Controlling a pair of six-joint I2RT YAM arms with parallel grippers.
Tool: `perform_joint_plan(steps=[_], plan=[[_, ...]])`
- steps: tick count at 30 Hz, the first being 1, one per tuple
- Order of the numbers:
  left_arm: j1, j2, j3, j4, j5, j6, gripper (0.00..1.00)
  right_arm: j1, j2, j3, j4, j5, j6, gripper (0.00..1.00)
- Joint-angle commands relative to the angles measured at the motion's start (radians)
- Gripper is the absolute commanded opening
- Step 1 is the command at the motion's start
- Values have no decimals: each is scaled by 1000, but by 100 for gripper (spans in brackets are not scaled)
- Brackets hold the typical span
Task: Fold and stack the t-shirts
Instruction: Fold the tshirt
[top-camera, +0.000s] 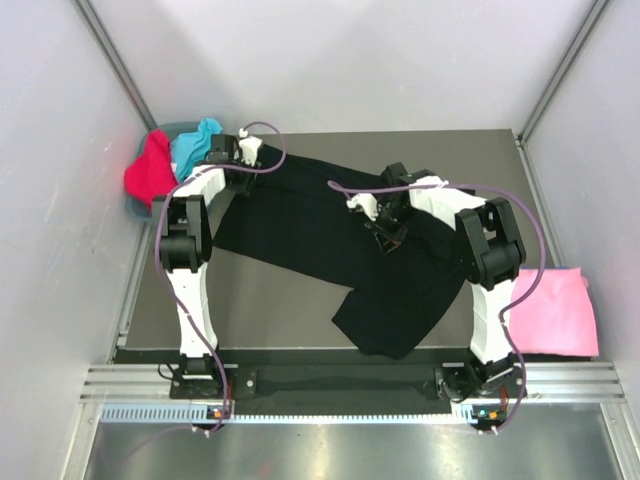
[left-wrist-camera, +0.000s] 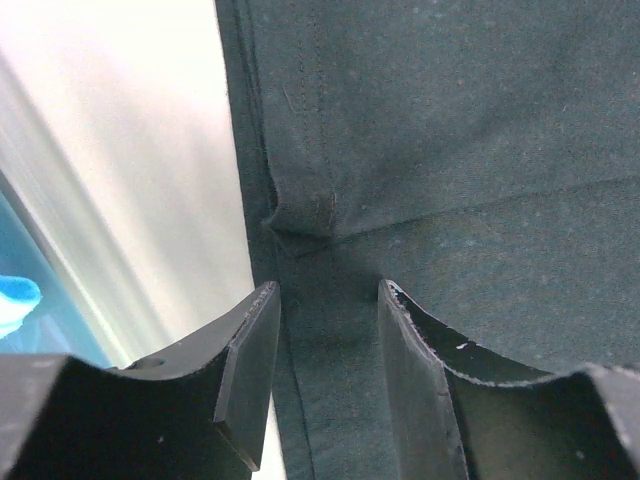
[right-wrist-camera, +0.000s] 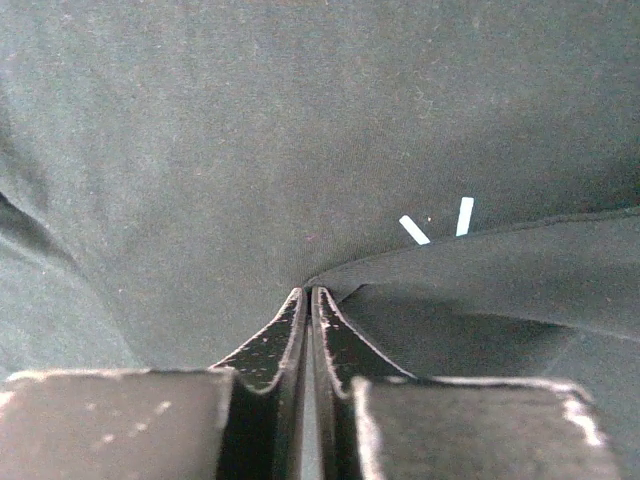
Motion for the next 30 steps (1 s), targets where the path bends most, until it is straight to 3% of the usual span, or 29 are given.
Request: perform_joint_plan(steps=[1,13,26,30], plan=[[5,-45,-2,33,14,-6,49,31,3,-47,64,57,11,1],[40,-45,13,47,28,-21,49,63,-123,58,-36,26,32,0],[52,-48,8,59,43,-36,49,119,-55,199,-83,14,66,0],[54,-48,14,59,48,-36,49,119,-49,220,-88,31,73,18]])
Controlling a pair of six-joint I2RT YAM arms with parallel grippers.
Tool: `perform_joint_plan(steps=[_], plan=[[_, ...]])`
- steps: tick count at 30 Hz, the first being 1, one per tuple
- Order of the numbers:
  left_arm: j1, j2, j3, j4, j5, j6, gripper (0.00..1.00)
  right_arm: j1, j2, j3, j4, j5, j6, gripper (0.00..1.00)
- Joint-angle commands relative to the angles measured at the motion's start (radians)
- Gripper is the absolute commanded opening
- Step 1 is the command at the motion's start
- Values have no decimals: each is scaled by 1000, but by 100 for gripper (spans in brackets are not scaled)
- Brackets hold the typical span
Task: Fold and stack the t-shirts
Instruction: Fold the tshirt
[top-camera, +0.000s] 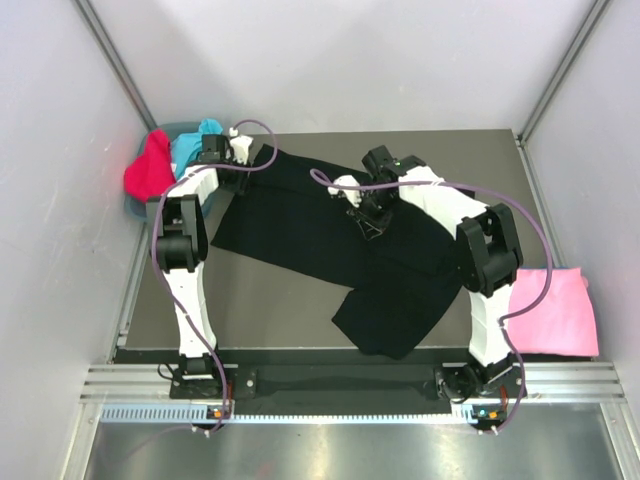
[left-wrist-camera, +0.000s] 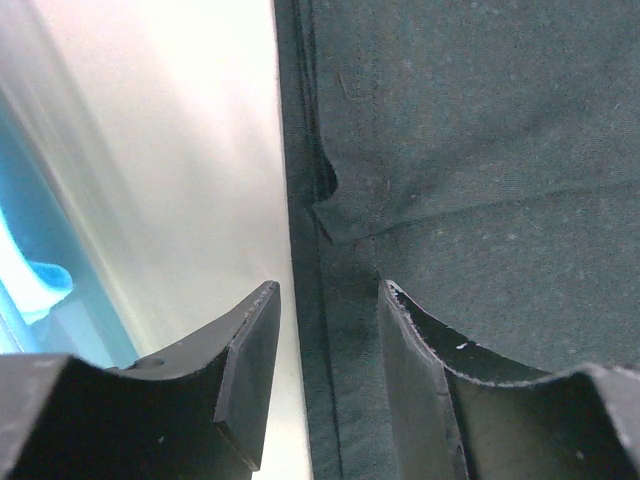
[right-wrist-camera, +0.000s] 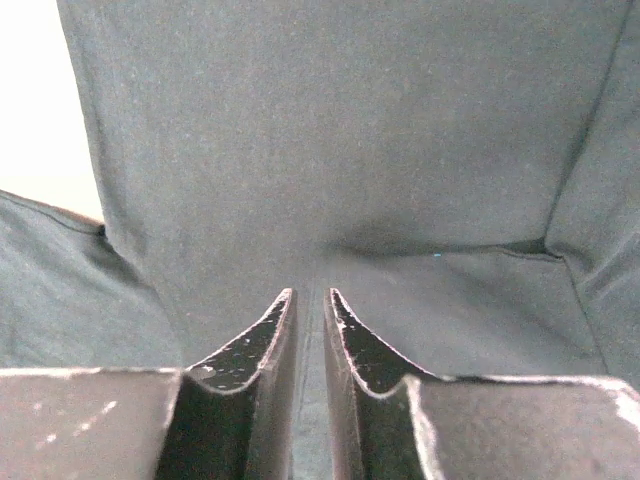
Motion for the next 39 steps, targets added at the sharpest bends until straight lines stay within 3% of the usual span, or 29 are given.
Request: perform_joint_plan(steps=[1,6,10,16,18,27,39], plan=[[11,-49,22,44,20,-11,49,3,-9,68,-16,-13,28,20],[9,-34,91,33,43,-20,50,-106,-12,203,19,-36,199,29],[8,30,247,1,23,-47,54,-218,20,243,85,41,232,39],[0,216,577,-166,-18,-80,60,-399,115,308,119,125,249,41],[-3,248,614,-162,-22,-84,61,-446,142,320,128,151,249,41],[-60,305,591,-134,-40,-69,61,-600,232,351,153,202,250,43],[-77,320,495,-174,-115,-1,61,-643,306,288,122,277,212,45]])
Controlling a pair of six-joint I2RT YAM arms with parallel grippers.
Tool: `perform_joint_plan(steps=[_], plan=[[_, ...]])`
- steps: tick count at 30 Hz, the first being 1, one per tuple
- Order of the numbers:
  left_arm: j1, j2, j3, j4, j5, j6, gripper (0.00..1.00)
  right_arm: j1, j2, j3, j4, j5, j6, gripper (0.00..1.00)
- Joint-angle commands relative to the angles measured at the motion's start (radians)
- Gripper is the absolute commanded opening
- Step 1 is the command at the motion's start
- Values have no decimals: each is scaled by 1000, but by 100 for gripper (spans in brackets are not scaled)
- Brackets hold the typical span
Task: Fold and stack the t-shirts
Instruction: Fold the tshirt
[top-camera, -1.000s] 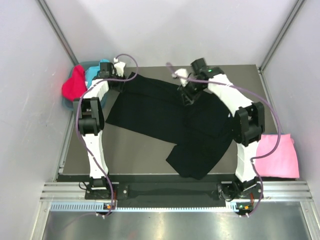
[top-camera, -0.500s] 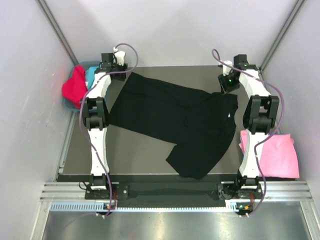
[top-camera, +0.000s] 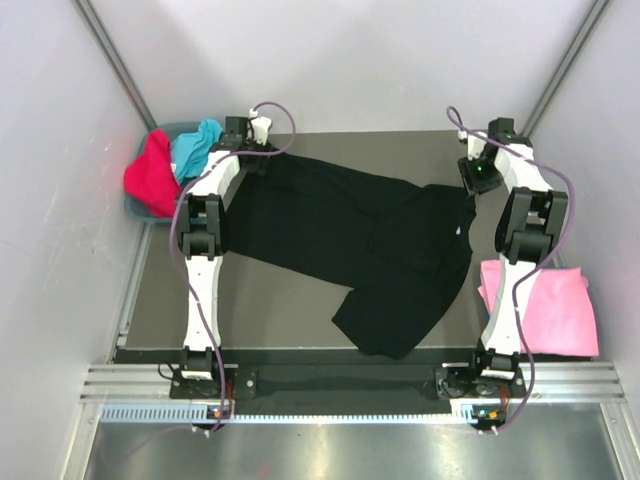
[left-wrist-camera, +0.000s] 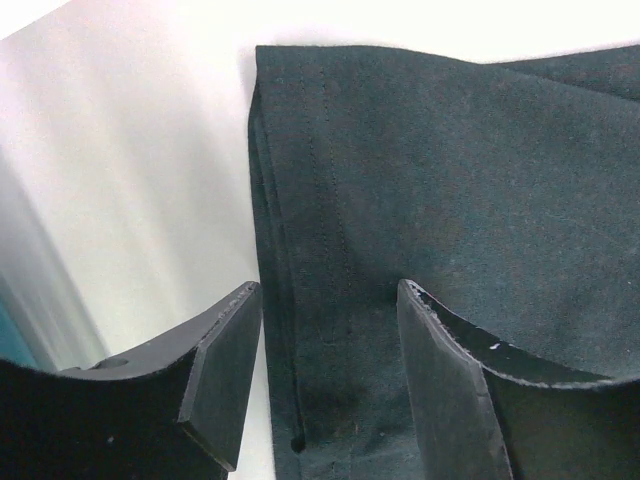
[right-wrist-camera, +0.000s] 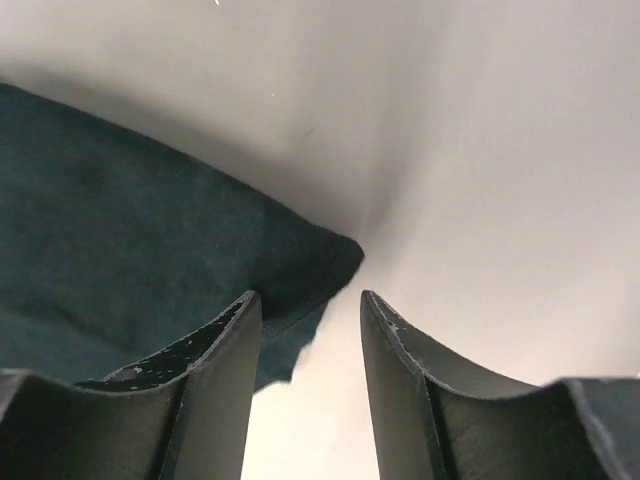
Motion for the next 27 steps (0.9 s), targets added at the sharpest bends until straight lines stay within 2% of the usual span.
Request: perform_joint_plan(steps=[1,5,8,9,12,18,27], plan=[[9,-5,-51,-38,-54,40,61,-1,49,3,-3,30,-16,45],[8,-11,-75,-51,-58,48,61,-7,99,38,-26,-25,-5,46],[6,-23,-98,-67,-65,66,61,-15,131,62,-29,-36,3,25],[6,-24,-109,-70,-65,71,61,-18,146,69,-26,-30,-5,15],[6,-21,-120,-70,-97,88,61,-23,177,118,-3,15,-20,3],[6,-21,-125,-64,-186,124,61,-40,292,375,26,59,-39,0],[9,-61,-126,-128,-201,158,59,-41,296,400,321,121,-47,0]])
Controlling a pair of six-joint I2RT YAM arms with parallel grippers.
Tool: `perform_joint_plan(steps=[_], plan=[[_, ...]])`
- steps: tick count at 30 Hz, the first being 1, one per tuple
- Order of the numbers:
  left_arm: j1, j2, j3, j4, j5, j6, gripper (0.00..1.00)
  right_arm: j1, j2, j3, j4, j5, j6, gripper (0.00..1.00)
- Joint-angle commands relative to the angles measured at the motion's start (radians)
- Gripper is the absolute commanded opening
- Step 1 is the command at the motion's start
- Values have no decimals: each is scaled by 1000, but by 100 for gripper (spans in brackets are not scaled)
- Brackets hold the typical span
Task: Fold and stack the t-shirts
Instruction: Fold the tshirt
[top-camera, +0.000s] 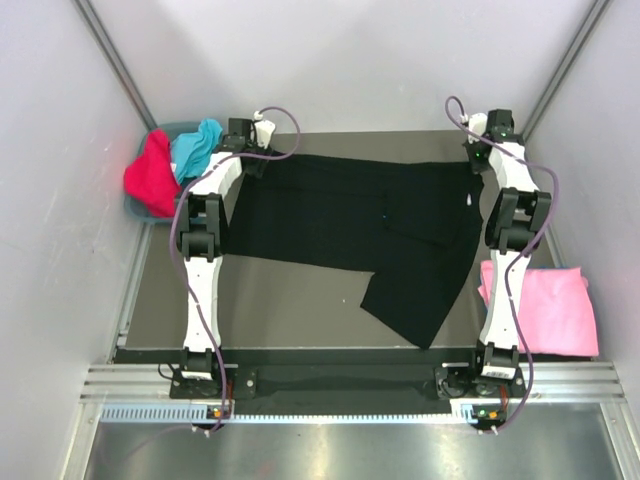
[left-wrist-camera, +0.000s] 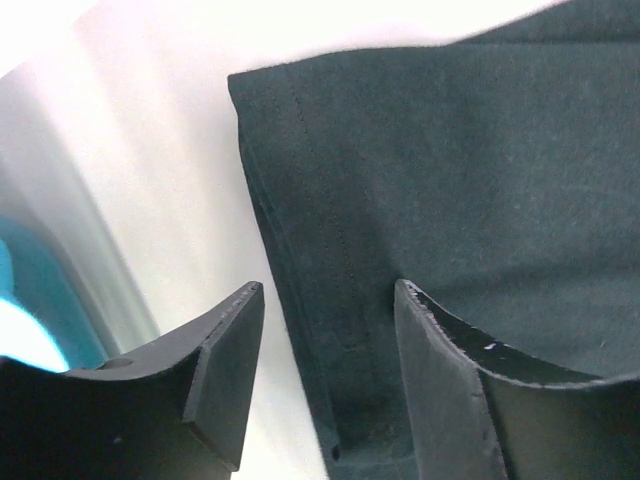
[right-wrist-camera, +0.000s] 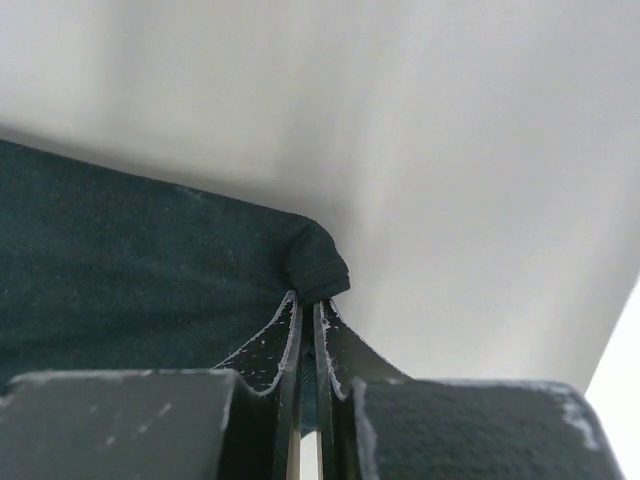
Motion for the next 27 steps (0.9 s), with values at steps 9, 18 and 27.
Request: perform_joint_plan(steps=[9,18,27], plan=[[13,-53,165,-171,14,-18,60,0,36,36,337,100,-27,2],[5,-63,108,-206,48,-42,59,17,-57,-45,396,155,-5,57],[1,-99,76,-261,120,-93,52,20,-221,-133,363,157,11,64]])
